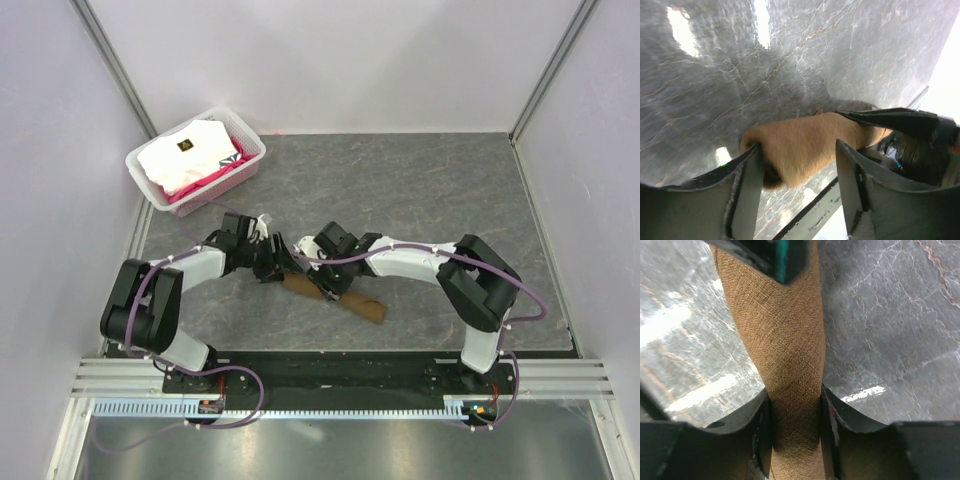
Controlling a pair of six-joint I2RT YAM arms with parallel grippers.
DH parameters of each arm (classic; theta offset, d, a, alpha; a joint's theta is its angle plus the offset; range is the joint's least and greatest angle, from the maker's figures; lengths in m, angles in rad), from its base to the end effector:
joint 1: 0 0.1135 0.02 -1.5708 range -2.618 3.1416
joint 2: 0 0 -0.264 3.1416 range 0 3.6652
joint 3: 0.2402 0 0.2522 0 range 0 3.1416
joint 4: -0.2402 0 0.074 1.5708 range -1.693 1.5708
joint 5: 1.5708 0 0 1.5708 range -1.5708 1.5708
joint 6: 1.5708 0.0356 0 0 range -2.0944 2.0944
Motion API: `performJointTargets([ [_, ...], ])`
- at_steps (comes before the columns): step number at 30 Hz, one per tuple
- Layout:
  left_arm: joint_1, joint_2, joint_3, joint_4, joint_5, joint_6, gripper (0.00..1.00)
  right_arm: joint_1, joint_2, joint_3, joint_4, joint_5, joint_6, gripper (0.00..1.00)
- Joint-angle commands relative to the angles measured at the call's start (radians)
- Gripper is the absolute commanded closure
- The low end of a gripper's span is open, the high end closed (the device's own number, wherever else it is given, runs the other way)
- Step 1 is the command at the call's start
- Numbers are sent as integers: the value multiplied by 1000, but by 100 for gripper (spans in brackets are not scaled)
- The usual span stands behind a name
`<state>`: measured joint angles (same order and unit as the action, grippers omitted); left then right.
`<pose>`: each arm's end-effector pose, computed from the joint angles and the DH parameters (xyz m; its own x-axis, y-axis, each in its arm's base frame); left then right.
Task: Fold the napkin, place the utensils inside, and roll it up
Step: Roll the napkin with the utensil
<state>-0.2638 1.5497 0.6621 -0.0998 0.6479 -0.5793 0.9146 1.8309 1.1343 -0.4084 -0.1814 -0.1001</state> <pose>0.2570 -0.0917 0.1399 -0.9638 -0.1918 -0.1852 0.0015 0.6908 -0.7231 0.2165 0.2917 0.1601 -0.4596 -0.7579 -0.4630 -0.8791 0.4625 0.1155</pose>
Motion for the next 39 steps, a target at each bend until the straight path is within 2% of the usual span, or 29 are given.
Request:
performJointTargets([
  [1, 6, -114, 1, -60, -134, 51, 33, -60, 112, 1, -67, -339, 16, 58],
  [5, 6, -183, -30, -67, -194, 56, 32, -114, 168, 31, -105, -493, -16, 60],
  [8, 6, -206, -45, -49, -182, 55, 32, -144, 205, 50, -128, -595, -35, 60],
  [13, 5, -204, -65, -38, -174, 58, 34, -187, 269, 79, -161, -691, -56, 60],
  [15, 5, -198, -71, -25, -163, 58, 37, -197, 287, 97, -184, -713, -72, 59],
  [19, 3, -168, -88, 23, -96, 49, 51, -201, 326, 123, -210, -721, -87, 59],
  [22, 1, -139, -98, 31, -77, 48, 63, -206, 332, 133, -211, -714, -84, 58],
  [23, 1, -132, -99, 32, -76, 47, 71, -207, 332, 134, -211, -713, -82, 58],
  [25, 1, -105, -102, 32, -74, 49, 78, -207, 331, 139, -214, -708, -81, 55],
  [28, 3, -62, -96, 28, -71, 49, 96, -209, 315, 143, -211, -666, -75, 47],
  [29, 1, -54, -93, 25, -70, 47, 98, -209, 309, 143, -211, -647, -73, 45],
  [30, 1, -45, -90, 25, -70, 48, 98, -209, 292, 143, -210, -626, -67, 31],
  [34, 1, -10, -75, 9, -77, 50, 98, -209, 205, 116, -155, -515, -15, 4],
  [39, 3, 10, -58, -3, -73, 52, 98, -197, 45, 64, -46, -363, 14, 2],
])
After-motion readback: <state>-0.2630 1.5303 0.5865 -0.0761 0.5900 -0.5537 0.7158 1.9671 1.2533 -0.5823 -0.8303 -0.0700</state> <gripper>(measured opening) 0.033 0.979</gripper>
